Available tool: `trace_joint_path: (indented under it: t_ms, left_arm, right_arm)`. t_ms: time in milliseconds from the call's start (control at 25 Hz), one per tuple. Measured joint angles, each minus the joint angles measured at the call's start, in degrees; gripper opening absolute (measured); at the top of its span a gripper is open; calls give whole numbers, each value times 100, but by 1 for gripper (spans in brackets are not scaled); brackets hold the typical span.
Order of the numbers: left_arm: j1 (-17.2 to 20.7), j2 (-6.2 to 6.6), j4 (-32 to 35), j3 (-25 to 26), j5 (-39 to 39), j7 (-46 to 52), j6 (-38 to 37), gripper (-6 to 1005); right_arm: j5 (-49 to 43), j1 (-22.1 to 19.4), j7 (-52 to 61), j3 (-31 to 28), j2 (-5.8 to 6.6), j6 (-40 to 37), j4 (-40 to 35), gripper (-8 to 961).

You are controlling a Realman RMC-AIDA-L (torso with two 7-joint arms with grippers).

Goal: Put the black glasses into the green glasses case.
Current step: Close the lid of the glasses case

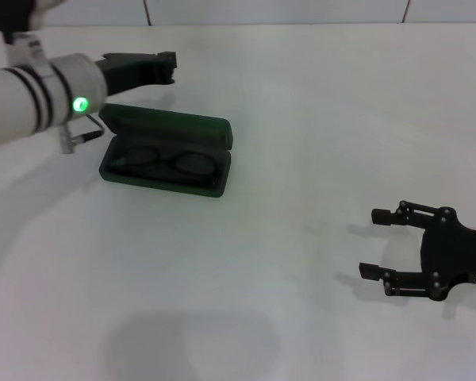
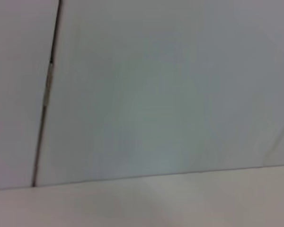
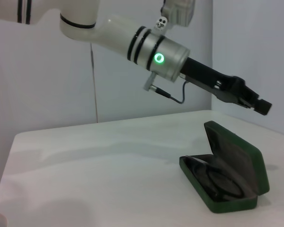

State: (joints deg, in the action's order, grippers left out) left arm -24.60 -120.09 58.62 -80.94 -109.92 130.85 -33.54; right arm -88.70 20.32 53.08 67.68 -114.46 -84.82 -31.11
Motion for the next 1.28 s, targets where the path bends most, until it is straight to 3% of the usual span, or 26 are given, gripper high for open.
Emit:
trace_joint_path:
  t_ms: [160,280,600,1040,1280]
  left_arm:
    - [-1,-6,-125,-587,-419,508,656,3]
    - [-6,-10,-257,-714,-433,563,817,2]
    - [26,0,-333,-774,-406,558,812,3]
    - [352,23,-161,-781,-342,354,545,2]
    - [554,17,-139,-776,84,-121,531,3]
  right_arm:
    - [0,2,0,0,1,1,0,788]
    - [-4,6,1,0,3,3,0,788]
    - [-11,5,-15,0,3,10,33,788]
    - [-16,49,-15,7,3,10,79,789]
    - [-16,54,3,17,-5,10,79,789]
